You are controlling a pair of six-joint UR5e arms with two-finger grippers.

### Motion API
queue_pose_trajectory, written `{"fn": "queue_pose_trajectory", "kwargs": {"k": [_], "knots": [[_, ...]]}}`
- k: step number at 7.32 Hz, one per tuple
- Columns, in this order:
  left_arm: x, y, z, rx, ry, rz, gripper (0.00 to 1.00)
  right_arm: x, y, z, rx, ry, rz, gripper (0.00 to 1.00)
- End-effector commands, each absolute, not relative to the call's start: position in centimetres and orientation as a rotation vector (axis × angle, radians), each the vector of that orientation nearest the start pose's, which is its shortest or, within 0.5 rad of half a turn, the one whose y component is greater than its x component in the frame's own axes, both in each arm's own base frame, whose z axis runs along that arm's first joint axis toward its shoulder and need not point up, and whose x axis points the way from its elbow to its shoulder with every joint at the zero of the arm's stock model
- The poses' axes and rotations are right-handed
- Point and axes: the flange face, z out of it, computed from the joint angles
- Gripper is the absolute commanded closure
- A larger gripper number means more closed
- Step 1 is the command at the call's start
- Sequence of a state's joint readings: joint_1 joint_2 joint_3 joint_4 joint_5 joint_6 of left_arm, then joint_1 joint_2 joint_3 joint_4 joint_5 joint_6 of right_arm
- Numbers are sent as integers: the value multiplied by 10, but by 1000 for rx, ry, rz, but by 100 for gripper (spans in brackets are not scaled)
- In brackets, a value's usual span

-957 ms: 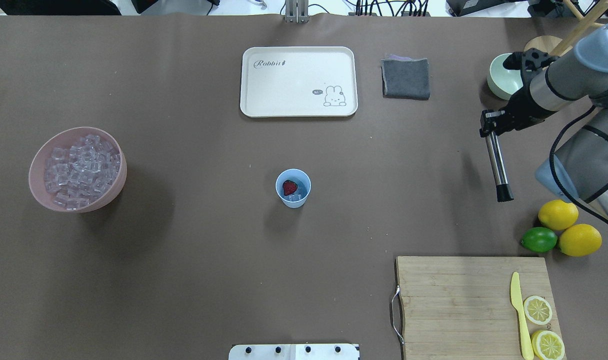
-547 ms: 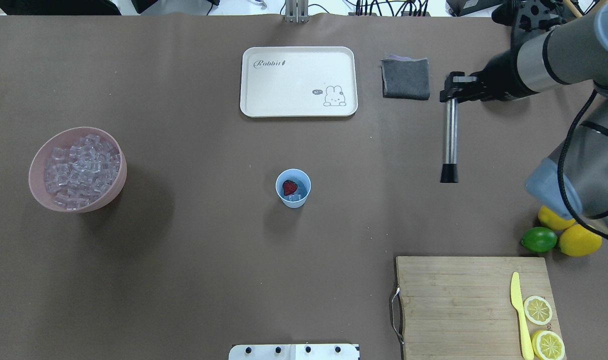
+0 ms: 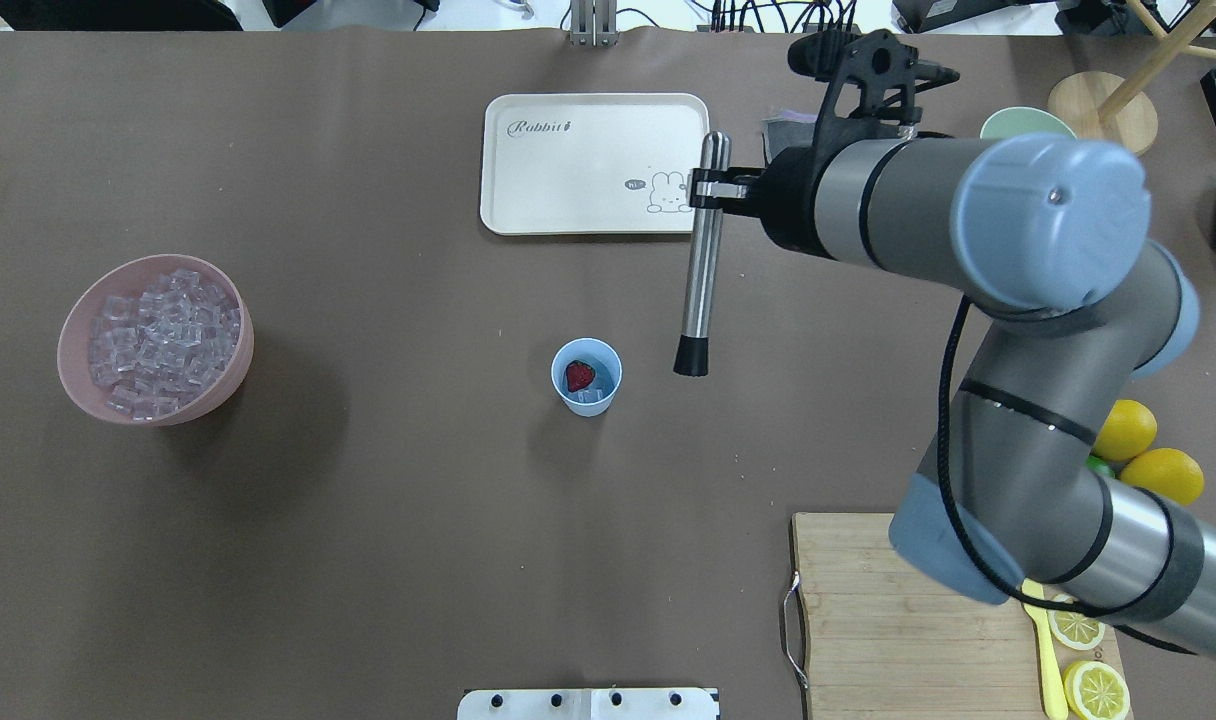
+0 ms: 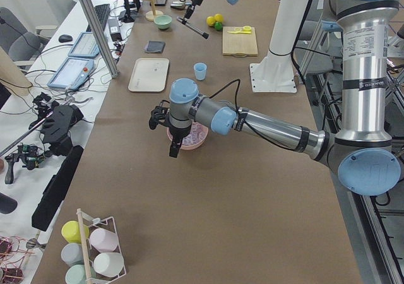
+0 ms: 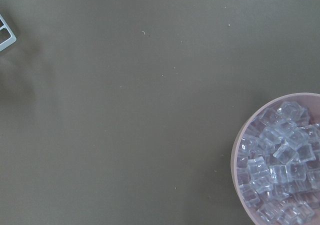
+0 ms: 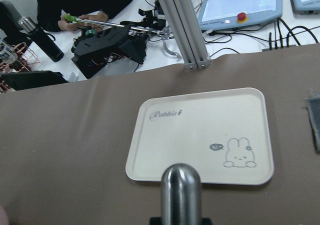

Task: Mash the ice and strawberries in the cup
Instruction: 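Carry the muddler rod with the right gripper over the blue cup, then push the muddler rod down into the blue cup repeatedly with the right gripper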

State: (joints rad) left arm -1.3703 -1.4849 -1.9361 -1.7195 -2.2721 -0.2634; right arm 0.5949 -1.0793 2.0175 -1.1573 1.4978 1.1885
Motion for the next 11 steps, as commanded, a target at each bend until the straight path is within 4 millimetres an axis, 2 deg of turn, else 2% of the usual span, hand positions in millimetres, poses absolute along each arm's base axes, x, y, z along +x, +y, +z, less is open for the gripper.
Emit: {"fn": "queue_pose_trajectory", "kwargs": {"k": [1,3,4,6,7,8,9,11], "knots": [[17,-465,505,249,756,75,3,-423,-367,123,891,-1229,313,100],[-6,-441,523,237,753,34,3,-427,-355,116,1010,-1163,256,100],[-9,-429,531,244,755,32,3,-432,-352,112,1045,-1137,233,100],[-12,-424,537,240,752,24,3,-444,-354,117,1083,-1107,263,100],[-12,-424,538,238,749,22,3,-468,-364,108,1117,-1105,266,100],[-12,-426,542,230,748,18,3,-488,-372,108,1131,-1107,281,100],[-12,-426,546,221,743,8,3,-499,-374,114,1127,-1091,269,100],[-13,-426,547,216,741,3,3,-507,-378,121,1145,-1049,230,100]]}}
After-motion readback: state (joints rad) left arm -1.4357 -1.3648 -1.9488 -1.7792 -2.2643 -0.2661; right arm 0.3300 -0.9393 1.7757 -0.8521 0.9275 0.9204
